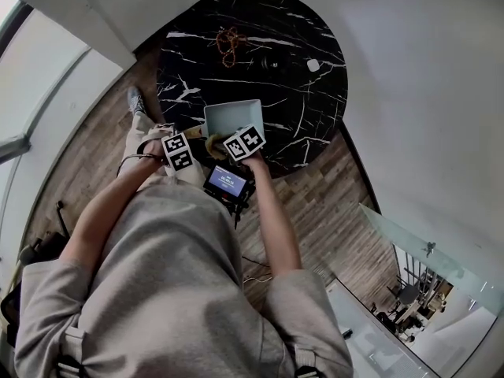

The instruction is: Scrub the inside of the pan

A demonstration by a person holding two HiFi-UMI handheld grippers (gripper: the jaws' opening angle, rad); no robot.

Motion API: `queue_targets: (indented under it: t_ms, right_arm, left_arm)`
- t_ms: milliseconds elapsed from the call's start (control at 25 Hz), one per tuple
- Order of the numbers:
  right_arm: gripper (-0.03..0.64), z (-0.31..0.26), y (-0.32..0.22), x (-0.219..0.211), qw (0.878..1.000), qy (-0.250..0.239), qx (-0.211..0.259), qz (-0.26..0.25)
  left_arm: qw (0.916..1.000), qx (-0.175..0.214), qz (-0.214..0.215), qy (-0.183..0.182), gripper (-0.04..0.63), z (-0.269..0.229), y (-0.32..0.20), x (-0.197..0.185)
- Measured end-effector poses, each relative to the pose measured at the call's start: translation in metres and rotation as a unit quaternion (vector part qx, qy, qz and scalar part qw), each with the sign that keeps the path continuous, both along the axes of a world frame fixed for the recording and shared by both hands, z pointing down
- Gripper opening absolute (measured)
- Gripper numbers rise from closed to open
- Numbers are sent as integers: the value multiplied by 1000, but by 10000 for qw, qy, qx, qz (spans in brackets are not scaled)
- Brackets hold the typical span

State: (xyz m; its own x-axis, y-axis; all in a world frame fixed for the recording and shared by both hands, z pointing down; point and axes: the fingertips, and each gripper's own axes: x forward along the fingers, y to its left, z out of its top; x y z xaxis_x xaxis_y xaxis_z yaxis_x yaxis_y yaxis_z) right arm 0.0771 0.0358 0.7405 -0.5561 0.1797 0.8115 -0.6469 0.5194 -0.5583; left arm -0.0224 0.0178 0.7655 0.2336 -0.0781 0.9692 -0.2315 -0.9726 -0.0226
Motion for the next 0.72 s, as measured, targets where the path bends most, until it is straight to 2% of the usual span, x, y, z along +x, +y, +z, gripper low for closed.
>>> queue_targets:
  t_ms: [120,200,240,320,360,400,480,560,600,720]
  right_arm:
    - [20,-24,2,-11,9963,-846,-27,165]
    - [20,-39,-8,-8,9934,-1079,303,235]
    - [20,-42,-18,1,9931,-945,635,284]
    - [20,-47,-45,28,9872,-184,1560,273]
    - [20,-48,-58,44,9775,396,2069,106]
    - [20,-48,-70,60,9618,1032,2529,-205]
    - [20,-44,-88,85,9189,2124,3146,-1073]
    - [21,-35,-102,97,8825,2739,3389,-1769]
    - [21,-30,-108,100,8706,2922,3418,-1998]
    - [21,-16,-124,111,8513,3284,3258,-2477]
  left_arm:
    - [10000,5,12,2,66,-1,-1,0]
    - [10000,9,25,26,66,-1,-1,2]
    - [10000,7,29,32,66,-1,-1,2]
    - [10000,-17,43,31,66,-1,-1,2]
    - [10000,-35,54,30,66,-2,-1,2]
    - [10000,-53,73,28,66,-2,0,2]
    - [9999,-80,118,17,66,-2,-1,2]
    - [9998,-99,146,-2,66,-1,-1,1]
    - [9998,-111,150,-8,66,-1,0,2]
    - [9997,-157,159,-15,66,-1,1,4]
